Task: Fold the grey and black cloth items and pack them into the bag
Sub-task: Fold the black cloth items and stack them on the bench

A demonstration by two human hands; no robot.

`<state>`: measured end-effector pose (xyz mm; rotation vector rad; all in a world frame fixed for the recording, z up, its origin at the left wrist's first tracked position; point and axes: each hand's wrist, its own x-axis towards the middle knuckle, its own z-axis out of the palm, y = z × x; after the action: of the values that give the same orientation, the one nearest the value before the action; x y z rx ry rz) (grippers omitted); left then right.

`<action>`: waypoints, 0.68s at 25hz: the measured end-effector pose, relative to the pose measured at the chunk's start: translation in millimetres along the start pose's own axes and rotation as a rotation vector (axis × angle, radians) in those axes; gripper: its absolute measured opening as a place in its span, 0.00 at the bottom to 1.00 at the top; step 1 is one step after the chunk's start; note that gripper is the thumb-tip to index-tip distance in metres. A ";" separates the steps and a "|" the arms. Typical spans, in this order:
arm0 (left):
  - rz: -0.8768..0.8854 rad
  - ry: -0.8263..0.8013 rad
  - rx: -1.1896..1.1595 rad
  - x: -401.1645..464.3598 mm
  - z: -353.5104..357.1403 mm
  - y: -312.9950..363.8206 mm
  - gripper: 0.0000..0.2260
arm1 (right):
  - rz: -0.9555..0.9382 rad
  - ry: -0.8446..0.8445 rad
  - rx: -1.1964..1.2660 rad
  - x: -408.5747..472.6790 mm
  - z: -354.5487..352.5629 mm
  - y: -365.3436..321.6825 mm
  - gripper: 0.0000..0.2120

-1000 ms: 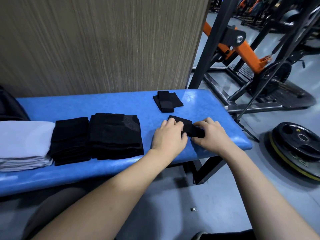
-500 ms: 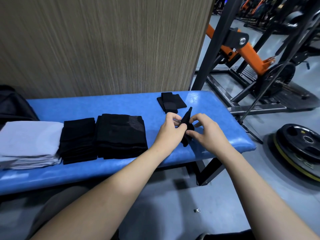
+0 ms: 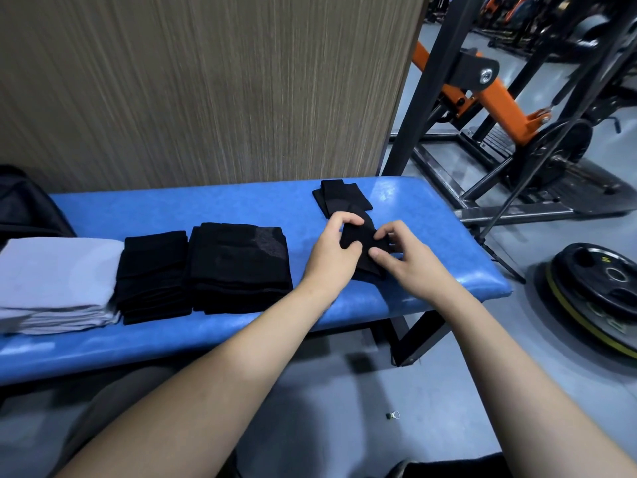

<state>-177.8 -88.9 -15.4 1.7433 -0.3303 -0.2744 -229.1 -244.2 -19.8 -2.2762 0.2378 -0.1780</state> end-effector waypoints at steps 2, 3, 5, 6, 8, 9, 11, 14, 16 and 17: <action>0.018 0.006 -0.042 0.4 -0.7 0.8 0.17 | 0.024 0.012 0.136 -0.2 -2.5 -2.4 0.10; 0.016 0.009 -0.063 0.8 -2.2 1.8 0.16 | 0.040 0.002 0.212 -0.5 -3.5 -4.3 0.10; 0.012 0.017 -0.065 0.1 -6.7 4.4 0.15 | 0.069 -0.012 0.316 -1.7 -5.4 -8.8 0.11; 0.019 0.020 -0.036 -0.8 -10.2 5.5 0.14 | 0.072 -0.009 0.345 -2.3 -6.2 -11.9 0.10; 0.033 0.000 0.068 -4.4 -17.5 9.0 0.12 | 0.056 0.021 0.375 -2.0 -6.6 -18.2 0.10; 0.041 -0.014 0.145 -7.2 -22.3 12.0 0.11 | 0.048 0.039 0.382 -1.2 -6.2 -21.8 0.10; 0.090 -0.007 0.342 -13.8 -35.1 20.0 0.09 | 0.024 0.062 0.396 -0.8 -3.9 -33.0 0.10; 0.195 0.029 0.498 -27.9 -59.3 36.7 0.10 | -0.053 0.080 0.437 -2.5 3.4 -58.4 0.11; 0.242 0.043 0.498 -39.0 -74.8 49.8 0.11 | -0.125 0.104 0.476 -6.3 5.9 -78.4 0.11; 0.259 0.047 0.482 -44.6 -84.1 55.6 0.11 | -0.166 0.118 0.497 -8.2 8.1 -88.5 0.11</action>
<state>-192.7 -5.9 55.6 2.1471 -0.6201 0.0407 -225.5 -179.4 41.4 -1.7905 0.0545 -0.4108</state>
